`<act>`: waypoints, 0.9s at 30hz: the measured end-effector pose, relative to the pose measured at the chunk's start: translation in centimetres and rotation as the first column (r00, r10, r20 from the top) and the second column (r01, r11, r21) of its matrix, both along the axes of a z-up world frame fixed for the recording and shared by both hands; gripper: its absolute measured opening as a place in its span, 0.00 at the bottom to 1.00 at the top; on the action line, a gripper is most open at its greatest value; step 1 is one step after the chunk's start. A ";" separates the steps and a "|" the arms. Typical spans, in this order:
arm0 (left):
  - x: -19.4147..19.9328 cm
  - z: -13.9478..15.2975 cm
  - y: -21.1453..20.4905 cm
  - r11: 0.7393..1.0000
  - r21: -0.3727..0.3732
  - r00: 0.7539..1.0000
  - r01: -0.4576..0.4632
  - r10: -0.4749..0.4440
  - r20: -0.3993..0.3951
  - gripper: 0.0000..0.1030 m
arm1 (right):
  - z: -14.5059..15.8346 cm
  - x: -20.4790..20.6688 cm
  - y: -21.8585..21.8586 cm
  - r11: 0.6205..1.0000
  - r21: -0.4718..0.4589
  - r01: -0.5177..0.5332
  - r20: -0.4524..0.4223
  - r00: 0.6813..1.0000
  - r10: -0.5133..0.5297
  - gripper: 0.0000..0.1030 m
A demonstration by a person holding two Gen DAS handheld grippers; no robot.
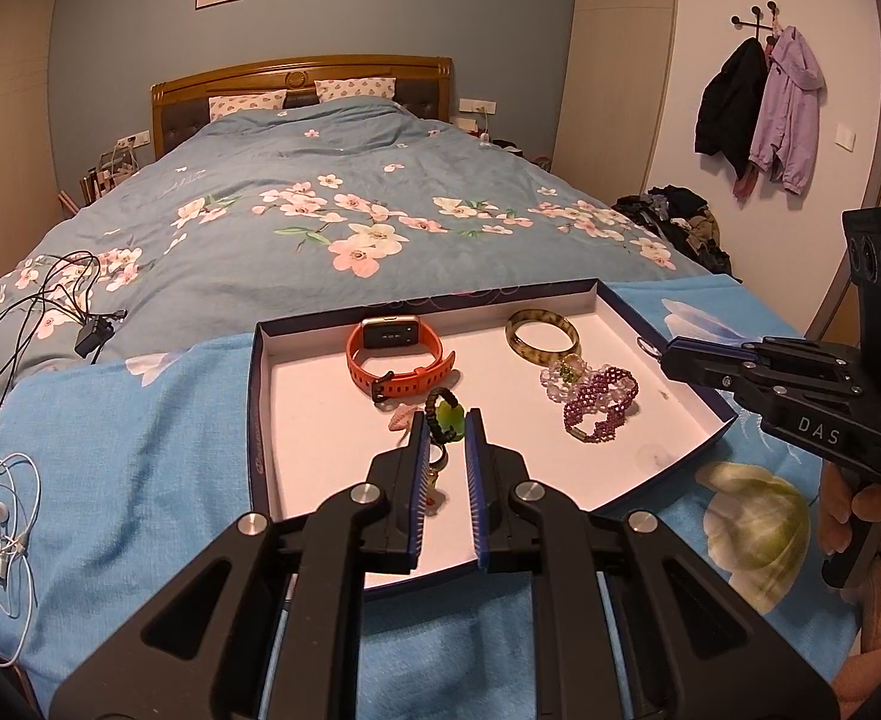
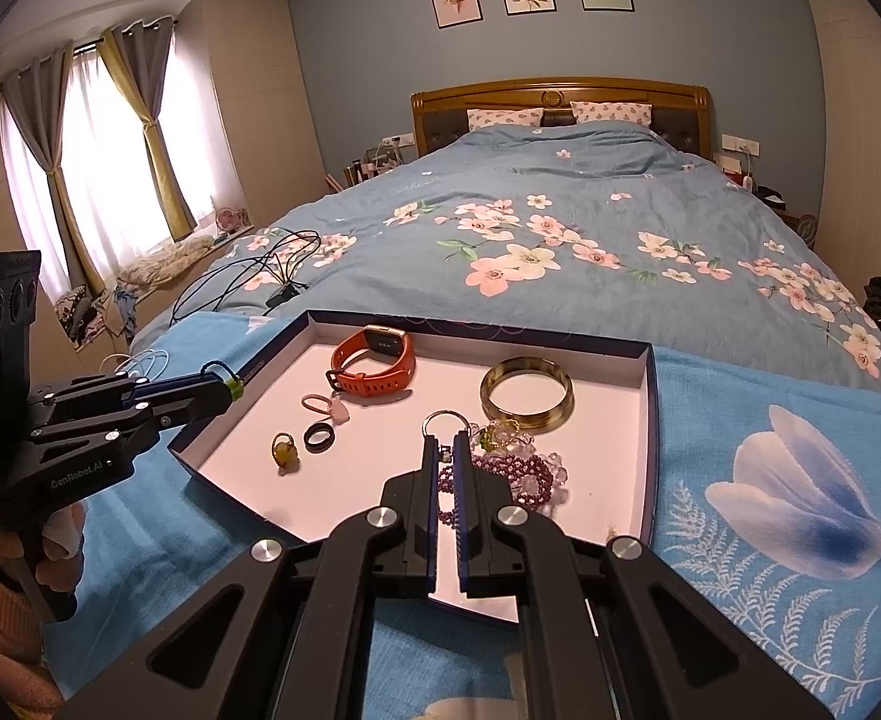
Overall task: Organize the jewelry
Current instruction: 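Release the silver ring into the box with the right tool while the left tool releases the green ring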
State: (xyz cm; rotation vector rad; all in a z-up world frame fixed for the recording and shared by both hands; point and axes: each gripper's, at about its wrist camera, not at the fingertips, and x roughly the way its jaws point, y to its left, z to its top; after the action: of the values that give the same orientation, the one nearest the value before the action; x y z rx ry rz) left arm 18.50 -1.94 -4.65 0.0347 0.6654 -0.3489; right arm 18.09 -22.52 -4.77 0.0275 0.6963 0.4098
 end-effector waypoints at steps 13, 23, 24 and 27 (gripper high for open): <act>0.3 -0.5 -0.3 1.000 0.010 1.000 -0.015 0.015 -0.008 0.12 | -0.9 0.8 -0.3 1.000 0.006 0.015 -0.021 1.000 -0.015 0.03; 0.7 -0.8 -0.4 1.000 0.015 1.000 -0.024 0.025 -0.019 0.12 | -1.0 1.0 -0.2 1.000 0.005 0.016 -0.030 0.999 -0.016 0.03; 0.7 -0.8 -0.4 1.000 0.015 0.999 -0.025 0.025 -0.020 0.12 | -1.0 1.1 -0.2 1.000 0.005 0.015 -0.031 0.999 -0.015 0.03; 0.8 -1.0 -0.5 1.000 0.015 0.999 -0.027 0.027 -0.023 0.12 | -1.3 1.4 -0.1 1.000 0.001 0.017 -0.036 0.999 -0.017 0.03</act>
State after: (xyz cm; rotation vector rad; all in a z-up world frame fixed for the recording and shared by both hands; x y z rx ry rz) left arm 19.27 -2.39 -5.62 0.0358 0.6912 -0.3185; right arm 19.48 -22.67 -6.07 0.0424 0.7310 0.3940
